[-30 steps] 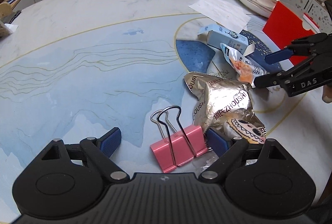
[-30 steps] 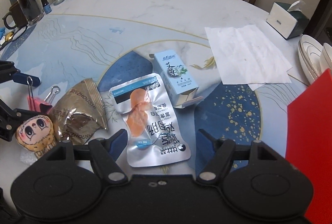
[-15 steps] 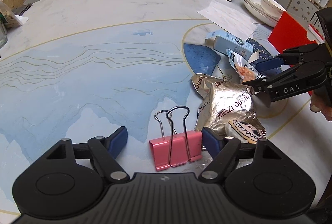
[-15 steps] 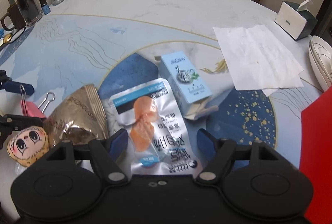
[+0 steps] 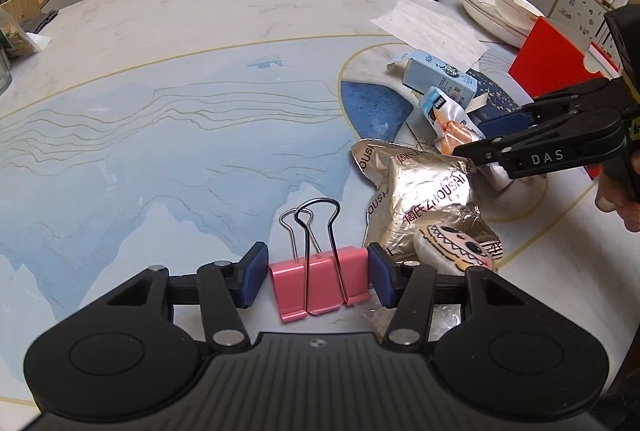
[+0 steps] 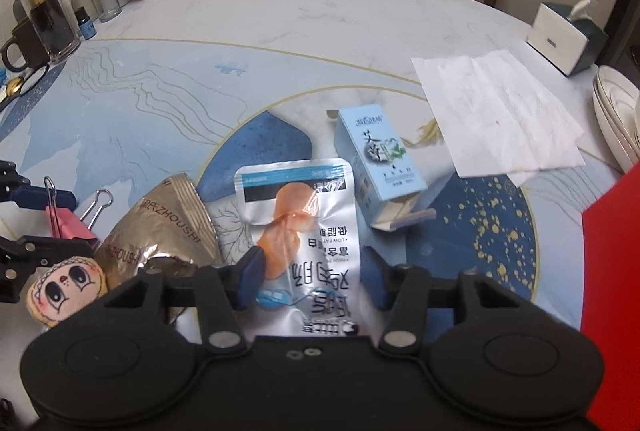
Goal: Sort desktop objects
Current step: 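Grasp the pink binder clip with left tool while right tool grasps silver sausage packet, then lift and carry the binder clip with left tool while right tool carries packet to box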
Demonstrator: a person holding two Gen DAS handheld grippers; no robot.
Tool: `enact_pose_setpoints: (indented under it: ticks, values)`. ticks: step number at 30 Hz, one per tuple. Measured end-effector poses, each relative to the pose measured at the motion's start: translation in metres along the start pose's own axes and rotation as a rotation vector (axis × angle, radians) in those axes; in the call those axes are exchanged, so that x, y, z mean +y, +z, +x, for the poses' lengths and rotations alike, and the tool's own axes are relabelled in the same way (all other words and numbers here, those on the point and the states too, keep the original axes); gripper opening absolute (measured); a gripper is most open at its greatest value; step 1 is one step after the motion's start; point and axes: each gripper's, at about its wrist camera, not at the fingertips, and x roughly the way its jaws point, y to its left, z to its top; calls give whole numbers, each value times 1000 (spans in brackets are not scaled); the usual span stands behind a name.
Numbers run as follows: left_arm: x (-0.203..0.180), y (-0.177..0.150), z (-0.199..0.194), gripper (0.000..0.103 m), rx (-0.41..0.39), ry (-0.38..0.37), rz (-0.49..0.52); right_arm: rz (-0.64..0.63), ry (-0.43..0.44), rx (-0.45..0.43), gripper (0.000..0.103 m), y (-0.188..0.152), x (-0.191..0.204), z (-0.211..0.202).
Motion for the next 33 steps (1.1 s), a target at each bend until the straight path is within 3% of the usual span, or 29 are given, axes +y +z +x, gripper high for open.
enact_pose_setpoints:
  ticks: [4,10,14,18,27,33]
  values:
    - [-2,-2,-1,53,-4,-9,6,28,-5,-5,40,-6,-3,-8]
    - [-4,-2,-1,53,-2,-14,18,-14,-17,10,42,-6,4,-10]
    - [-4,-2,-1,53,1,-16,24,-3,5,4,55,0,6,-8]
    - [-4,-2,0,53,2,-15,26,3,-8,2,61,8,8,-2]
    - [-4,-1,0,53,3,-14,23,35,0,4,68,23,12,13]
    - [-4,-1,-1,53,3,-15,22,15,-40,13,71,25,20,23]
